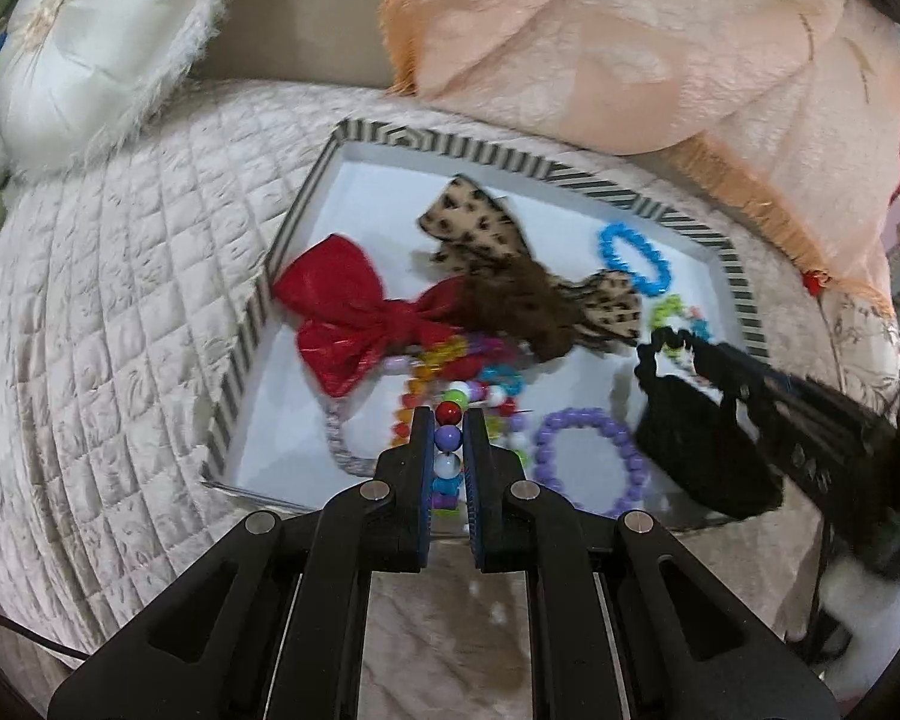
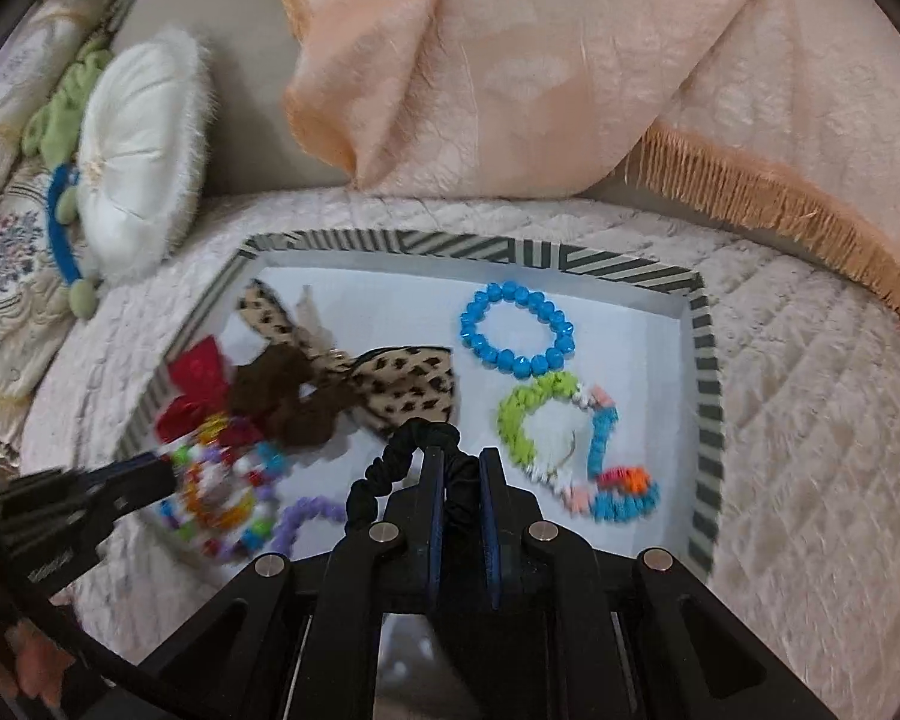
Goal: Organize jewelry
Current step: 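Open the left tool releasing the multicolour bracelet while the right tool releases the black scrunchie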
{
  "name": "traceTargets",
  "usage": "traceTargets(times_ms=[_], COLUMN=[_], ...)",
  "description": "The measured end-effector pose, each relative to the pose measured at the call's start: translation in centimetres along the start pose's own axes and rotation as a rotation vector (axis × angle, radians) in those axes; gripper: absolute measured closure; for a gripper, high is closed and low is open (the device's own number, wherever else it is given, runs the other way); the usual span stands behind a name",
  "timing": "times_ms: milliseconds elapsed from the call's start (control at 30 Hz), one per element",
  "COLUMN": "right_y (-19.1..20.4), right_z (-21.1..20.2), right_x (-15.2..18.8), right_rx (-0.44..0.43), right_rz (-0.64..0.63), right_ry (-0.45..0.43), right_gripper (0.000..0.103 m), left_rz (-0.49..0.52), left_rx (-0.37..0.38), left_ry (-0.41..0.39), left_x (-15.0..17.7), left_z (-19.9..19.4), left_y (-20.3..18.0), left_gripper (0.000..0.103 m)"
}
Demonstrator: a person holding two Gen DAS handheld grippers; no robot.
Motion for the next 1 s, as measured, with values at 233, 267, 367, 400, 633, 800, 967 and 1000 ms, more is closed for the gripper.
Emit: traceTargets(times_ms=[233,267,367,400,633,800,967,1000], right_y=[-1.3,-1.4,-1.9,-2.1,-1.8,-1.2,-0.5,-0.3], right_z=[2.1,2.0,1.1,0.8,-3.2,-5.4,-6.1,-6.2], right_x=[-0.7,-0.6,-0.3,-0.3,1.7,3.7,5.0,5.3], right_rx=[-0.035,-0.037,-0.051,-0.049,-0.068,-0.047,0.012,0.012], right_rz=[0.091,0.096,0.112,0.118,0.108,0.100,0.089,0.085], right_ry=[0.006,-0.005,-0.025,-0.031,-0.087,-0.124,-0.146,-0.148], right_gripper=[0.087,0.070,0.060,0.060,0.059,0.059,0.058,0.057], left_rz=[0.015,0.026,0.038,0.033,0.048,0.041,0.043,0.042], left_rx=[-0.024,-0.033,-0.043,-0.041,-0.088,-0.110,-0.148,-0.153], left_ry=[0.025,0.030,0.018,0.005,-0.035,-0.066,-0.092,-0.097], left_x=[0.7,0.8,1.1,1.2,2.0,2.9,3.7,3.9], left_z=[0.9,1.1,1.0,0.8,-0.8,-2.0,-3.3,-3.6], left_y=[0.1,0.0,-0.3,-0.3,-0.6,-0.8,-0.9,-0.9], left_gripper=[0.093,0.091,0.060,0.051,0.050,0.050,0.050,0.050])
Point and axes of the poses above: each gripper's, at about its wrist camera, not at the fingertips, and z roughly the way its jaws point, y to its left, x to its underside, the point moved 3 cm from there along z, roughly the way its jaws point, and after that the axes turned 11 degrees about z, right-handed, at the moved point
